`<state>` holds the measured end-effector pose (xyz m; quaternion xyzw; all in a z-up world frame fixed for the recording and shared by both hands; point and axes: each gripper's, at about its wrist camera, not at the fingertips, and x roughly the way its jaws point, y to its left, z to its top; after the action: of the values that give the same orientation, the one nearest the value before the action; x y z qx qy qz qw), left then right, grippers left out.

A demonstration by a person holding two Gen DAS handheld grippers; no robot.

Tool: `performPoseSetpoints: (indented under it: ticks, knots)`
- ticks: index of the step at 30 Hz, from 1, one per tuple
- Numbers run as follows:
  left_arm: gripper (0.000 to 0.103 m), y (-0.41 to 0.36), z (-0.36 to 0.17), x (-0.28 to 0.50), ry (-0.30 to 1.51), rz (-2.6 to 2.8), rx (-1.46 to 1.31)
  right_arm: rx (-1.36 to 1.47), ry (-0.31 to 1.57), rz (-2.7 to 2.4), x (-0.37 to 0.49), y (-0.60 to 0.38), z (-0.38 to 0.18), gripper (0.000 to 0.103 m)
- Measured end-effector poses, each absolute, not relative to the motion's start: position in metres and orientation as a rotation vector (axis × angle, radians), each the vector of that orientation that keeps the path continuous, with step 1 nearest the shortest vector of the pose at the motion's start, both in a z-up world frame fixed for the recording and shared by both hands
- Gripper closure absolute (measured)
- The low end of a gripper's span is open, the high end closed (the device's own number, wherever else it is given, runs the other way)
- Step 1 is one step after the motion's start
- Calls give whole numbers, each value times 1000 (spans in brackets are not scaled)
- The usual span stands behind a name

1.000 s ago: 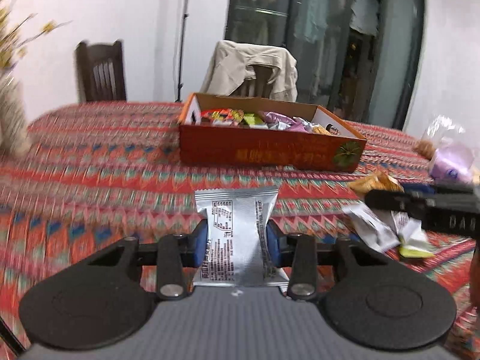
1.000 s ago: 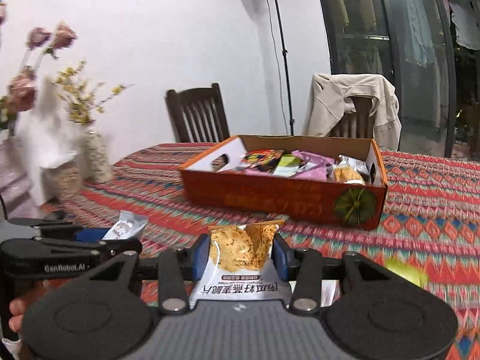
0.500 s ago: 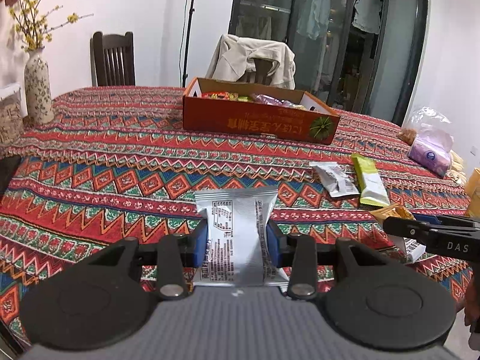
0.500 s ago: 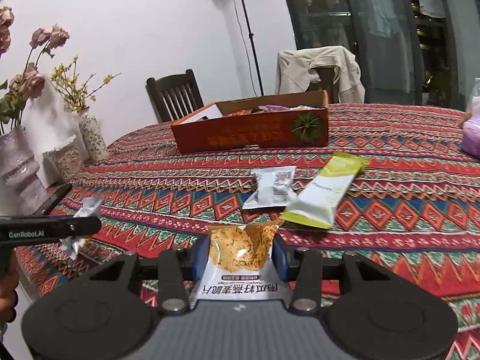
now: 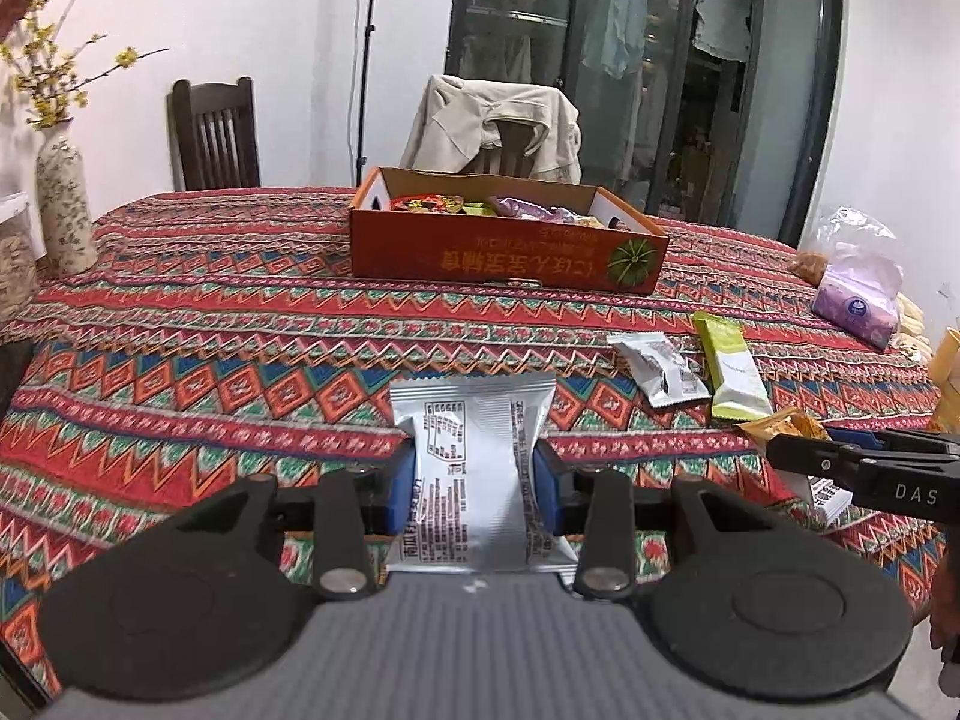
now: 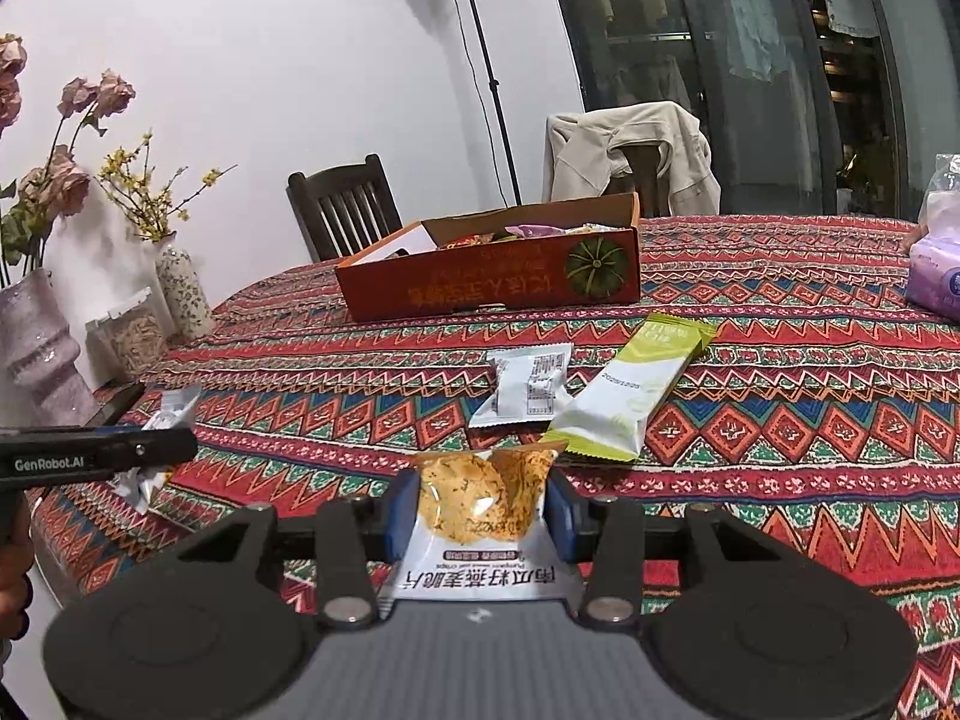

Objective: Organize snacks
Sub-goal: 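Carry the white wrapper with left tool while right tool carries the cracker packet to the box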

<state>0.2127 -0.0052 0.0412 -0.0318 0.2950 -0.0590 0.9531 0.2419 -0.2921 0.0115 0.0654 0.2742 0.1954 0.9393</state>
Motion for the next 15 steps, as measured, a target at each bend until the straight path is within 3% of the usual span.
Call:
performPoseSetpoints:
  ticks: [6, 15]
  knots:
    - [63, -3, 73, 264, 532, -222, -97, 120, 542, 431, 273, -295, 27, 60]
    - [63, -15, 113, 417, 532, -317, -126, 46, 447, 500, 390, -285, 89, 60]
